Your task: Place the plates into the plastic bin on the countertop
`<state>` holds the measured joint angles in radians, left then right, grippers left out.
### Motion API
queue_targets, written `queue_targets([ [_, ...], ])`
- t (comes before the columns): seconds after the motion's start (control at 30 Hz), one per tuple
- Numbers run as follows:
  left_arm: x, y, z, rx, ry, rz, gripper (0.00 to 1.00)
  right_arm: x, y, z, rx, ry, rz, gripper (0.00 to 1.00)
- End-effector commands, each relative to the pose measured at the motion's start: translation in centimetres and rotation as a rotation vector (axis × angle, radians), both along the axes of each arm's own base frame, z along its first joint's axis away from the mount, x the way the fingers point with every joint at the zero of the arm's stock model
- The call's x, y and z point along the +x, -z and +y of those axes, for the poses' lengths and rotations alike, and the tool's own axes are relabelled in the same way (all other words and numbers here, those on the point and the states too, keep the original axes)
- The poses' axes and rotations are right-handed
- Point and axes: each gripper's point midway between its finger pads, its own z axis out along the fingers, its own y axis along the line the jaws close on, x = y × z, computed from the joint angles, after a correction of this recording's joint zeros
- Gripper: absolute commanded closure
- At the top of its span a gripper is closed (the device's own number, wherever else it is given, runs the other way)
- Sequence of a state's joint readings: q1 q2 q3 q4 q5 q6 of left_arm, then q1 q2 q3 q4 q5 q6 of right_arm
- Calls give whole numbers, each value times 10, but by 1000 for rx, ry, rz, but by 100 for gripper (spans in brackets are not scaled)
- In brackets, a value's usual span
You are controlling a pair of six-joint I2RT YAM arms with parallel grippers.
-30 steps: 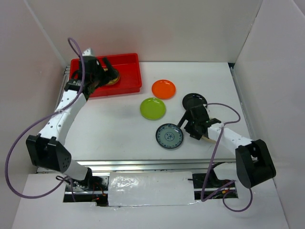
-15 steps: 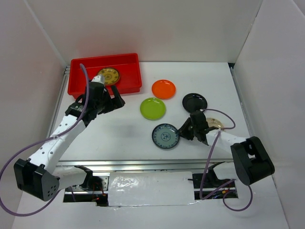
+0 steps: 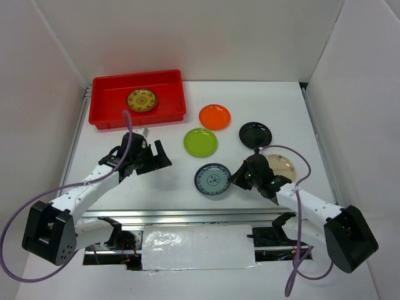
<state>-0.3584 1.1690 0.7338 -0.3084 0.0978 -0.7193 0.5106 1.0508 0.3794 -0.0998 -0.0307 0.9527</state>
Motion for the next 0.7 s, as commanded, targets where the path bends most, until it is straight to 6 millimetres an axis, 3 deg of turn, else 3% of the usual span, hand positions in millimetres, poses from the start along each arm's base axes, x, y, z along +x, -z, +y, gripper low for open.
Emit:
queue_targets([
  [0.0, 5, -32, -45, -241, 138, -106, 1, 2, -26, 6, 14, -10, -96, 100],
  [0.2, -2, -41, -82, -384, 258, -105, 1, 4, -58, 27, 71, -87, -163, 100],
  [0.43, -3, -27, -94, -350, 276, -66, 1, 5, -95, 44, 158, -138, -255, 100],
  [0.57, -4, -16, -93, -329, 268, -40, 8, 4, -111, 47, 176, -147, -289, 100],
  [0.67, -3, -16, -100, -355, 281, -38, 22, 5, -116, 50, 178, -157, -297, 100],
])
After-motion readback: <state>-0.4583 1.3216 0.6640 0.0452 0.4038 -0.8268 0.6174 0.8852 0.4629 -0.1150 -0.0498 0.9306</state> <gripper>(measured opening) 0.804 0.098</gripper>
